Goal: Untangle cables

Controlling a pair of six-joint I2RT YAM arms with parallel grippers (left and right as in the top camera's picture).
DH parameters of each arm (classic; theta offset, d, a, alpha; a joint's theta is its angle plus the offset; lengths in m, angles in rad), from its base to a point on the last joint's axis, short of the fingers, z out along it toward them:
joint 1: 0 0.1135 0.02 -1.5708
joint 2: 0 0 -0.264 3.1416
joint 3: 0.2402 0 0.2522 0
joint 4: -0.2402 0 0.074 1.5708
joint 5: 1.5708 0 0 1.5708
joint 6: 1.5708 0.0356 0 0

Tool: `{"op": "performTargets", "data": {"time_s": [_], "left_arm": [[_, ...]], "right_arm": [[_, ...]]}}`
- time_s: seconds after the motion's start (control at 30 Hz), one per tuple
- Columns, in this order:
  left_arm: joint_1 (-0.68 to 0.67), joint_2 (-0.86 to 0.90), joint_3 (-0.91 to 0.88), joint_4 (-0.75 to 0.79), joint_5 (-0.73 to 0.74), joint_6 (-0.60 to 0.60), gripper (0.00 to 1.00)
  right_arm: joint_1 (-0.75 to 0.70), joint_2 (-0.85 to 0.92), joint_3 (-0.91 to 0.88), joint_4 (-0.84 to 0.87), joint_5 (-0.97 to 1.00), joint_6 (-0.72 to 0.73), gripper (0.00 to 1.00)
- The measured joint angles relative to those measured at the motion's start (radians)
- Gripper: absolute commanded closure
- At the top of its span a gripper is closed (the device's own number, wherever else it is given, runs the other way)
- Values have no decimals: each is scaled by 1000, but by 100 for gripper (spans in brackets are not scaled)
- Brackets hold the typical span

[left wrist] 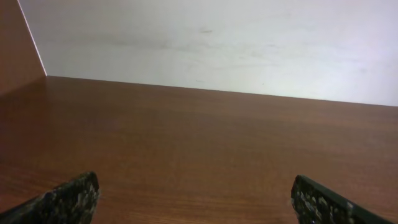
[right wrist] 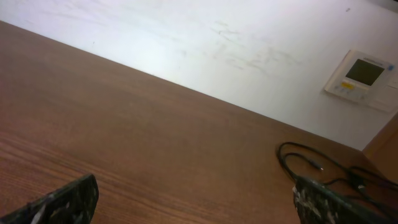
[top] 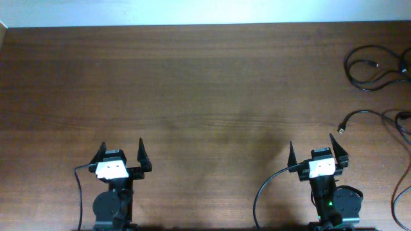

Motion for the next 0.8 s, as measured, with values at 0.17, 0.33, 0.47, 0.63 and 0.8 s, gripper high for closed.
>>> {"op": "performTargets", "data": {"time_s": [0.17, 0.33, 0.47, 0.63, 0.8], "left_arm": [[0, 0, 0, 0, 0, 0, 1], [0, 0, 0, 0, 0, 0, 1], [0, 0, 0, 0, -1, 0, 1], [0, 0, 0, 0, -3, 0, 1], [0, 0, 0, 0, -4, 0, 1]], "right_arm": [[0, 0, 0, 0, 0, -1, 1], [0, 0, 0, 0, 0, 0, 1], [0, 0, 0, 0, 0, 8, 1], [0, 0, 0, -3, 29, 190, 1], [0, 0, 0, -4, 78, 301, 1]]}}
